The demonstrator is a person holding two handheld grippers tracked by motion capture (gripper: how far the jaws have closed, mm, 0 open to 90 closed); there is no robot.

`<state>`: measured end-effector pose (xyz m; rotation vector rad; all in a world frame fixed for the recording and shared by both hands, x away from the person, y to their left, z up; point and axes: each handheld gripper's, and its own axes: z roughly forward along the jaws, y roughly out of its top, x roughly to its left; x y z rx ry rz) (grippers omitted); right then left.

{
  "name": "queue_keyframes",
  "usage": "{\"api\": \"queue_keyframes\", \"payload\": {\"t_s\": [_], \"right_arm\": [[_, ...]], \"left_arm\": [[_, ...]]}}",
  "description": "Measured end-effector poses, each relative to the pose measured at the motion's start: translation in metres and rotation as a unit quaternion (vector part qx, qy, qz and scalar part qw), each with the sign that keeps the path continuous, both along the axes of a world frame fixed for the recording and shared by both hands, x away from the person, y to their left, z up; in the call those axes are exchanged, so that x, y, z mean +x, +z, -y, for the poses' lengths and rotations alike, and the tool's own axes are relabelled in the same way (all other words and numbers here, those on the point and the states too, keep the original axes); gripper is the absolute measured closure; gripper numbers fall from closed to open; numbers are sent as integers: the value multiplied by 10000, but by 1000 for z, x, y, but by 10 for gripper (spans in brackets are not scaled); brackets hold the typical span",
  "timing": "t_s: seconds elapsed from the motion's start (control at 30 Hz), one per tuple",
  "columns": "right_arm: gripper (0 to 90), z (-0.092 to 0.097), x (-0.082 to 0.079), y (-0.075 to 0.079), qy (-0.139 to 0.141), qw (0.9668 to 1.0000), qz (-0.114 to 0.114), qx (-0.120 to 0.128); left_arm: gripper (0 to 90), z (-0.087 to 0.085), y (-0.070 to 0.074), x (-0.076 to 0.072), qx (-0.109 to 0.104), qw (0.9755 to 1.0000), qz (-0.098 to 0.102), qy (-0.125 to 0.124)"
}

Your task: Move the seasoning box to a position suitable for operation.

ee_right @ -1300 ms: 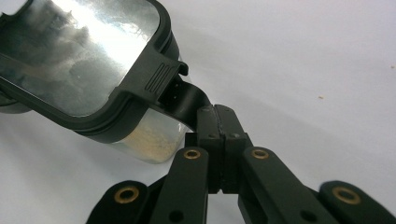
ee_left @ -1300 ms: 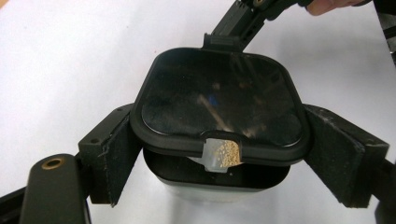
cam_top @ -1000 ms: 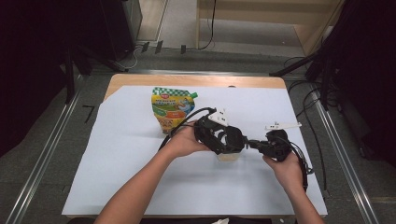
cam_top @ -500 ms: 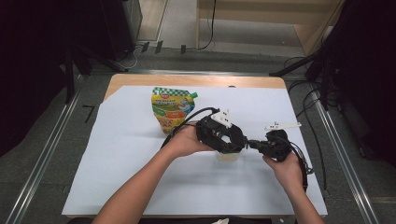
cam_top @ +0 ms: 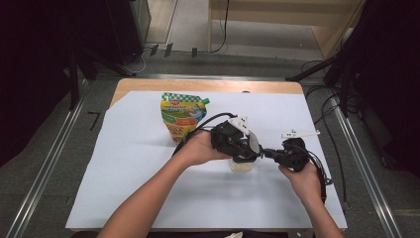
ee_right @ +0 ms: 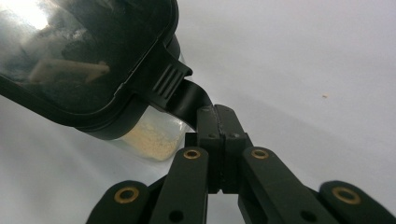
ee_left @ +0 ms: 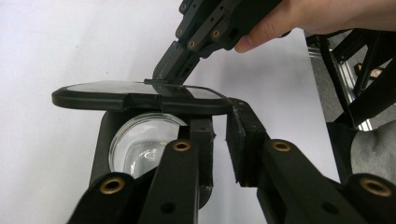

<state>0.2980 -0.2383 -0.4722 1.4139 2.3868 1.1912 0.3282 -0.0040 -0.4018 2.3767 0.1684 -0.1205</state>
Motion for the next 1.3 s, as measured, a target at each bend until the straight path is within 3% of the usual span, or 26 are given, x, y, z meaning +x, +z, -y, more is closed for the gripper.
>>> {"api": "queue_keyframes", "payload": {"t_s": [0.73, 1.3], "right_arm": [[900, 0, 0, -4, -93, 9999, -45, 136], [900, -1, 0, -5, -183, 9996, -44, 189]], "left_arm": [[846, 36, 8, 6, 45, 9999, -17, -110], [841, 40, 5, 10, -21, 9999, -127, -105]]}}
